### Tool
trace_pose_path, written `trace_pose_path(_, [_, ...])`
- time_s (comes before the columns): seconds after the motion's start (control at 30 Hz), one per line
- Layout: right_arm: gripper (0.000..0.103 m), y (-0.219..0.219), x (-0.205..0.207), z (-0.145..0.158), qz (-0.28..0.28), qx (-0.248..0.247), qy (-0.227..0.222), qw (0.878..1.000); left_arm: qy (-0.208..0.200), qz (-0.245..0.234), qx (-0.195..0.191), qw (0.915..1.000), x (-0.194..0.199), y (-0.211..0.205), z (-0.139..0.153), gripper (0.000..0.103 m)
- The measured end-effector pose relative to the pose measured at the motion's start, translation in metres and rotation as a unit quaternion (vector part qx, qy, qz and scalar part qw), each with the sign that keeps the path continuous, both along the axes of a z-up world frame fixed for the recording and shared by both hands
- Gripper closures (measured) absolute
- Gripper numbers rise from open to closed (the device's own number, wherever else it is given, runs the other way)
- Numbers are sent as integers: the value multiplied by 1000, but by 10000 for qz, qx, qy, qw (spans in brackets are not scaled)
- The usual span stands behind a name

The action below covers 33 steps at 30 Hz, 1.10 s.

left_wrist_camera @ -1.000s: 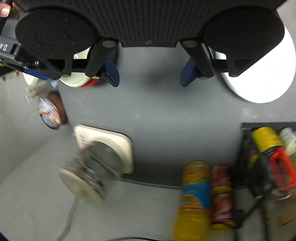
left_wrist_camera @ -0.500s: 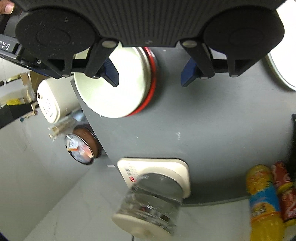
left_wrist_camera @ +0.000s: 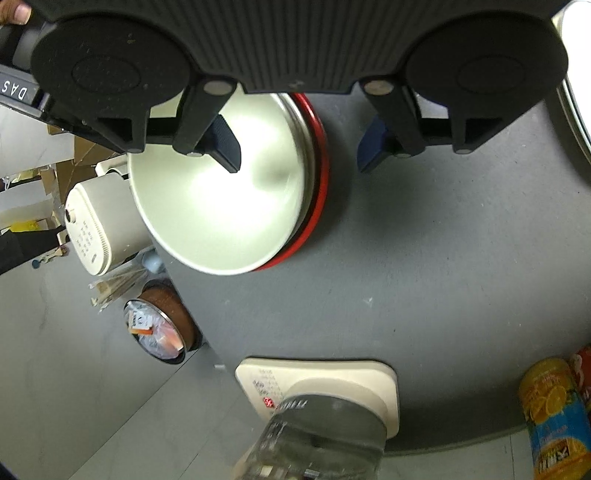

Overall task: Organize plates and bowls
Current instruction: 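Move the right tool to the red bowl stack and grip its rim, then carry the bowl stack over and lower it onto the plate stack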

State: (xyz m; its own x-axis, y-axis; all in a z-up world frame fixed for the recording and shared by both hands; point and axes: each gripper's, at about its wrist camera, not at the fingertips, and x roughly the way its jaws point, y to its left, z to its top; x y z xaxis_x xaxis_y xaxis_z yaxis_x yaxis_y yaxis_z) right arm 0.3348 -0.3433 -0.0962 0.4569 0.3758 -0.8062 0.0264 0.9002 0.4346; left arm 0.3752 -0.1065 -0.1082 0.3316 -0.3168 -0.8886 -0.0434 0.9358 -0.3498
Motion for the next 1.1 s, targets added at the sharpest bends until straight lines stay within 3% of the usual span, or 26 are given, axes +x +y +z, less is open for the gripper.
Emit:
trace_pose_path(0.13, [22,5,7,-12,88,13,147,9999,125,10,4,9999,3,2,-12,40])
trace_pose_path(0.27, [31,8,14,-25,136,60,337,9993,351,54,-73,9993,8,2,-25,55])
trace_pose_path(0.5, [57,11,24,-45,241,167,614,9977,537,100,-155,9984,15,-2,-38,74])
trace_pose_path(0.7, [66,11,33,-57,336,148,765,9964,685,209,-288,9970,20,3,-48,78])
trace_pose_path(1.1, [67,13,39,-61,531,136,779,9955,702,320,-512,9957,16,11,-53,77])
